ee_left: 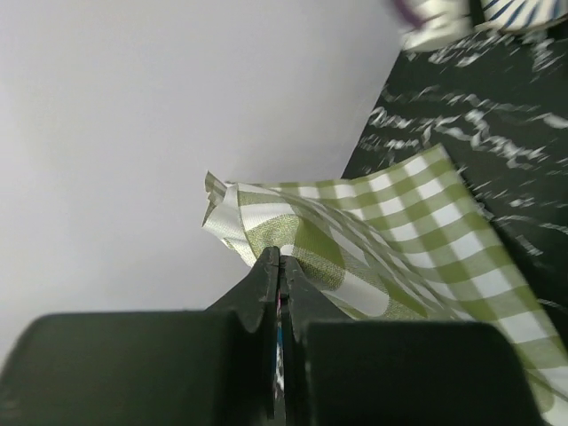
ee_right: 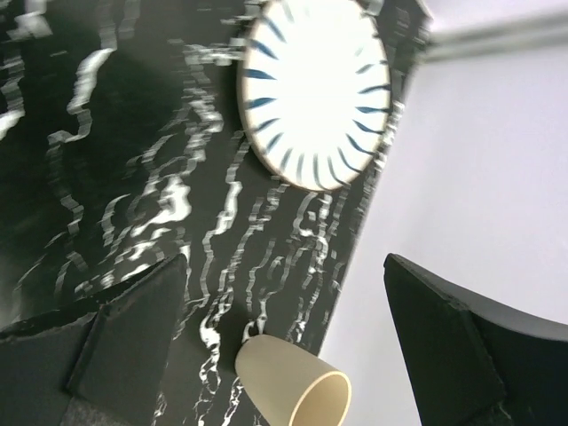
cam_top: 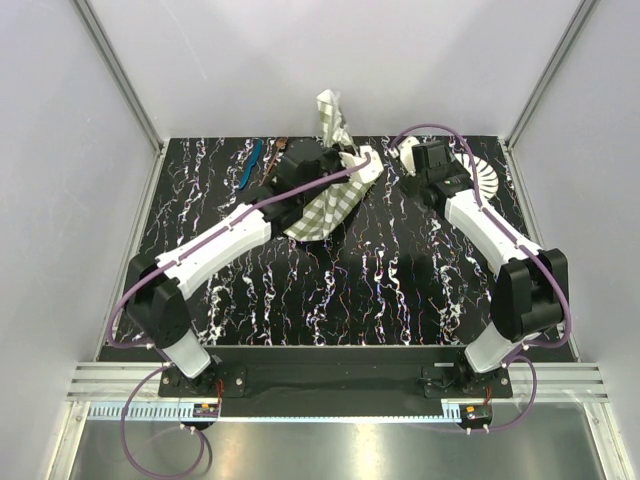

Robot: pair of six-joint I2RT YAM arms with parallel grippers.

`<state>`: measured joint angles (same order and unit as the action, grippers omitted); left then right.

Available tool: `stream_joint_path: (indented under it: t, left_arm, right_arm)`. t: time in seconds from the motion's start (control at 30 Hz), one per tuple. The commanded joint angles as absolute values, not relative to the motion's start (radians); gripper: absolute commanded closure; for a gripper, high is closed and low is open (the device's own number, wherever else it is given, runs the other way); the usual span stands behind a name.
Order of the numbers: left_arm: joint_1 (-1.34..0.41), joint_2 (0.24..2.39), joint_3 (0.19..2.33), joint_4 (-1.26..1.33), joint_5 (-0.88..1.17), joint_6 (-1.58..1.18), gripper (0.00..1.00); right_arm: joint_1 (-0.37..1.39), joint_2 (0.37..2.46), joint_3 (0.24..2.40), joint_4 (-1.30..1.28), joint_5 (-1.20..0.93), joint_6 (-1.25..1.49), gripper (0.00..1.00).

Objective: Set the dinner table for one person
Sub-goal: Flatten out the napkin at the center of the board.

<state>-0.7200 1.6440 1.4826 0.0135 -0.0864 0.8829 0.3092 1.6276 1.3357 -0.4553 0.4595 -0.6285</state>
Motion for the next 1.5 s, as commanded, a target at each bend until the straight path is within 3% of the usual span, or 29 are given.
stream_joint_path:
  t: [0.0, 0.3, 0.83, 0.87, 0.9, 0.93, 0.97, 1.27, 1.47]
  left_arm:
    - [-0.744, 1.571, 1.476, 0.107, -0.005, 0.865, 1.00]
    - [-0.796, 1.540, 1.419, 0.110, 0.135, 0.838, 1.00]
    - [-0.913, 1.657, 1.431, 0.163, 0.388, 0.759, 1.00]
    - [-0.922, 1.676, 1.434, 0.161, 0.414, 0.768, 0.90]
    - [-0.937, 1.686, 1.437, 0.160, 0.428, 0.784, 0.70]
    - [-0.942, 1.700, 1.440, 0.160, 0.442, 0.785, 0.20]
    - [-0.948, 1.709, 1.443, 0.164, 0.440, 0.787, 0.03]
    - [-0.948, 1.753, 1.479, 0.187, 0.287, 0.762, 0.01]
    - [-0.826, 1.654, 1.399, 0.071, 0.123, 0.818, 0.01]
  right_arm:
    - [0.301, 1.589, 1.319, -0.353, 0.615, -0.575, 0.00]
    - [0.213, 1.506, 1.284, -0.197, 0.831, -0.560, 0.05]
    - [0.198, 1.396, 1.302, -0.189, 0.822, -0.568, 0.00]
    - [0.198, 1.397, 1.307, -0.190, 0.825, -0.571, 0.00]
    - [0.199, 1.396, 1.313, -0.190, 0.828, -0.575, 0.00]
    - [0.198, 1.396, 1.315, -0.190, 0.828, -0.581, 0.00]
    - [0.199, 1.393, 1.316, -0.190, 0.827, -0.584, 0.00]
    - [0.196, 1.393, 1.307, -0.216, 0.802, -0.583, 0.00]
    - [0.224, 1.344, 1.253, -0.357, 0.586, -0.644, 0.00]
